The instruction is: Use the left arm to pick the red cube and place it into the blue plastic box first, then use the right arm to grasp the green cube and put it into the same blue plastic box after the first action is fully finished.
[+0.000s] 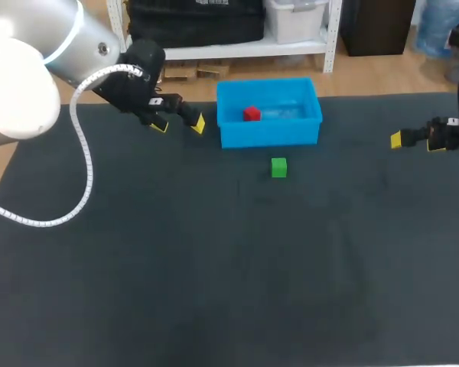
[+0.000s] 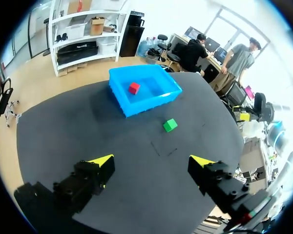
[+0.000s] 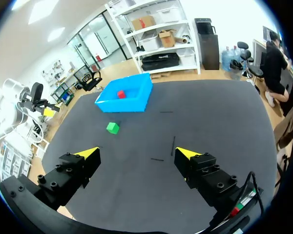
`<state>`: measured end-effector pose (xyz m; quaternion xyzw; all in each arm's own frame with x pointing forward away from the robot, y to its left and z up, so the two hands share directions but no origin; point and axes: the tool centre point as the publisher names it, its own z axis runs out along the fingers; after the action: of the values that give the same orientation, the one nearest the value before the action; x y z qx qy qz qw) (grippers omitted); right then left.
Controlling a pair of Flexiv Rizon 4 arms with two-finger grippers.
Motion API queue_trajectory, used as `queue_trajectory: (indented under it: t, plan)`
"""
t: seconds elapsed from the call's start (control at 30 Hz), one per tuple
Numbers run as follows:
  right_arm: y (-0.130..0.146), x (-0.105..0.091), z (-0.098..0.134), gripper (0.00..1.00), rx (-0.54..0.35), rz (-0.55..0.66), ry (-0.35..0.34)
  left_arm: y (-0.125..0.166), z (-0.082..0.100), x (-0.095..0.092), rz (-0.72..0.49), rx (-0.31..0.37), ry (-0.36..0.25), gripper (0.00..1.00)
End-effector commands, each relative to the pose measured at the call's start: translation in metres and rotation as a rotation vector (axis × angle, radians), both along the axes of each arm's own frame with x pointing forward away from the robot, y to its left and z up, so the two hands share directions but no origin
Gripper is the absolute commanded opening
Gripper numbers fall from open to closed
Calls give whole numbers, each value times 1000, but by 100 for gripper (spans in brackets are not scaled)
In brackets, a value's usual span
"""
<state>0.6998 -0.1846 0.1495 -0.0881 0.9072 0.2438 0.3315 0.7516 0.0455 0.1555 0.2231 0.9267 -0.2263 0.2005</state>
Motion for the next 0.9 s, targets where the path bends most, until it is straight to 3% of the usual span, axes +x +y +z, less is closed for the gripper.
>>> queue_trajectory:
  t: [0.03,0.53,0.9]
  plan:
    - [-1,0,0,100,0,2,1,1,0,-1,-1,-4,-2,100]
    - [-1,0,0,100,0,2,1,1,0,-1,-1,-4,-2,100]
    - [45,1,3,100,-46,4,72,1,0,-1,-1,-4,-2,100]
